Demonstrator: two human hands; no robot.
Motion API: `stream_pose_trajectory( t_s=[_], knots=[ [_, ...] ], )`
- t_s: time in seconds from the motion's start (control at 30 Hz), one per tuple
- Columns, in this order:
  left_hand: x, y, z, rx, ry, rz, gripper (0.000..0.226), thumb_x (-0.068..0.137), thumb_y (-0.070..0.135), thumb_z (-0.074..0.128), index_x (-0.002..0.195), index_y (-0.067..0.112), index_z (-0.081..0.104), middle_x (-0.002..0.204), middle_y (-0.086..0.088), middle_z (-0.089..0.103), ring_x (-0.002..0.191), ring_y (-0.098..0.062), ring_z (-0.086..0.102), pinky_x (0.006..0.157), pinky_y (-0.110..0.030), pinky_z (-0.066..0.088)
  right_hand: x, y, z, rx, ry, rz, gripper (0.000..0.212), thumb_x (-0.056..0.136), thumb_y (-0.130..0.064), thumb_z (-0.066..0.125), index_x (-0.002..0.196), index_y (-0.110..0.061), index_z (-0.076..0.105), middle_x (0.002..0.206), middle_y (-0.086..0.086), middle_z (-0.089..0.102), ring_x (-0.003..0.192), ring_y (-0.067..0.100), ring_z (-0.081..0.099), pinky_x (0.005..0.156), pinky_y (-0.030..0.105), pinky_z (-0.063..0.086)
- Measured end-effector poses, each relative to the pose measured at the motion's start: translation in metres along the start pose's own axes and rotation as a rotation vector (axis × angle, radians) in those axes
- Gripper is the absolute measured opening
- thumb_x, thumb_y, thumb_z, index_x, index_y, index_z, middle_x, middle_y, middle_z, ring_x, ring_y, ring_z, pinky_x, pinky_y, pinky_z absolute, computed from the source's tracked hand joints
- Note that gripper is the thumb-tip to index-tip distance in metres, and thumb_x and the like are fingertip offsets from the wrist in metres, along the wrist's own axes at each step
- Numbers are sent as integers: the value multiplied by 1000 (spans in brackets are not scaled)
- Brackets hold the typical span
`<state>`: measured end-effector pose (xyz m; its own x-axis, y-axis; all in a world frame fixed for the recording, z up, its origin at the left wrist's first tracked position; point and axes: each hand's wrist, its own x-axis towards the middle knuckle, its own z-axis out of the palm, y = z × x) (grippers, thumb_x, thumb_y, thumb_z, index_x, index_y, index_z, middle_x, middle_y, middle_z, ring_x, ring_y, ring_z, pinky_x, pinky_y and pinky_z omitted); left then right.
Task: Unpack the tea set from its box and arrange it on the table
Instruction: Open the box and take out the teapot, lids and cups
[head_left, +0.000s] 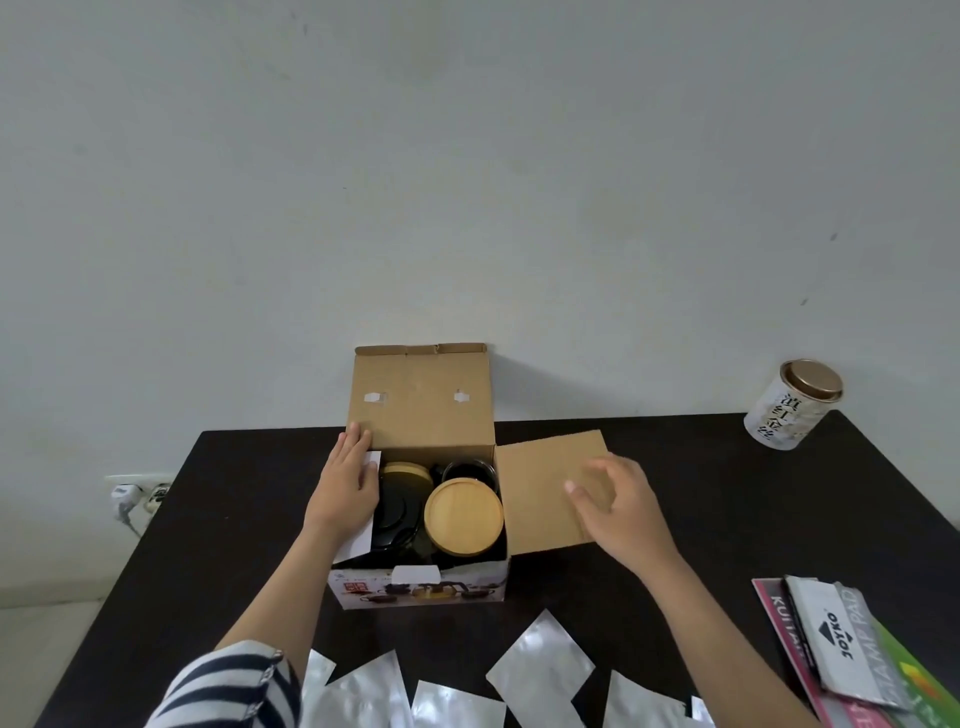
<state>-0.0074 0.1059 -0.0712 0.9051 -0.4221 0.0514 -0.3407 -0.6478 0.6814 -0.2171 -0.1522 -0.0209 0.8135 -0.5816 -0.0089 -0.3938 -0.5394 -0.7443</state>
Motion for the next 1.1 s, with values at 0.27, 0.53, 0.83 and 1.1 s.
stream_pose_trajectory(
  t_s=[0.27, 0.53, 0.83, 1.1],
  knots=[
    [0, 1, 0, 16, 0, -9, 51, 100, 21, 39, 149, 19, 25, 158, 8, 10, 145, -9, 1, 115, -31, 11, -4, 22, 55, 191, -87, 239, 59, 91, -51, 56, 141, -23, 43, 149, 2, 39, 136, 21, 38, 110, 44, 37],
    [1, 0, 0, 27, 8, -5, 51, 100, 21, 39, 149, 19, 25, 158, 9, 10, 145, -7, 0, 112, -27, 10, -3, -30, 103, 327, -255, 113, 79, 88, -66, 43, 153, -26, 21, 155, -3, 29, 142, 14, 29, 114, 37, 31],
    [2, -4, 1, 93, -5, 20, 71, 93, 50, 47, 150, 18, 20, 158, 9, 5, 145, -7, -2, 112, -27, 7, -5, -32, 122, -29, -195, -7, 100, 71, -88, 35, 151, -38, -1, 159, 4, 12, 147, 24, 13, 111, 47, 35],
    [3, 1, -7, 50, -52, -3, 73, 92, 39, 54, 151, 16, 16, 158, 4, 10, 146, -15, 6, 116, -34, 15, -5, -38, 114, -61, -253, 27, 133, 34, -94, 60, 146, -36, 17, 153, -1, 11, 142, 24, 19, 108, 44, 38]
  ],
)
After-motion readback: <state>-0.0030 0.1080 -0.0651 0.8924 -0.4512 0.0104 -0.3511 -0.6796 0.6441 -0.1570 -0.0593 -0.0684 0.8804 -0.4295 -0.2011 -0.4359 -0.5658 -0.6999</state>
